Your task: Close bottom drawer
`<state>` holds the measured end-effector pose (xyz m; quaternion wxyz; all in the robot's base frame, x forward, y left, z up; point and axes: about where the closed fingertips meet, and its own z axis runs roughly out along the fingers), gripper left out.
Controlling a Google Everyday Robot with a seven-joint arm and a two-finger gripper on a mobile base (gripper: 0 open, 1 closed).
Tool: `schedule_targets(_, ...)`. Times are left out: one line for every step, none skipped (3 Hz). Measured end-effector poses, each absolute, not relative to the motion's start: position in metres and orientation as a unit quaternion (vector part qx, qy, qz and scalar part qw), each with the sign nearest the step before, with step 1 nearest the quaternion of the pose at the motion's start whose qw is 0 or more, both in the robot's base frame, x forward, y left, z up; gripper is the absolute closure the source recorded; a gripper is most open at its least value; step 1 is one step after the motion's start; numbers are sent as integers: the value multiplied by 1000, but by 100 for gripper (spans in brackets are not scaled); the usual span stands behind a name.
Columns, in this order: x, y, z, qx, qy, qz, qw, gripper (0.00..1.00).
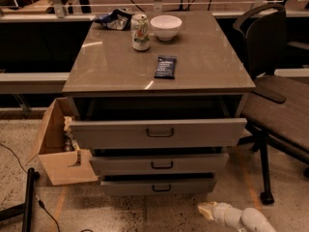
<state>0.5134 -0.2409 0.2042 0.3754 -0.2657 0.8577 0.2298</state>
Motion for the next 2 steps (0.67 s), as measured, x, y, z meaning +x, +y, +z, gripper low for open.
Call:
schedule_targets(492,-213,208,-275,855,254,360,84)
schedule_targets(493,-212,208,-274,855,254,360,60)
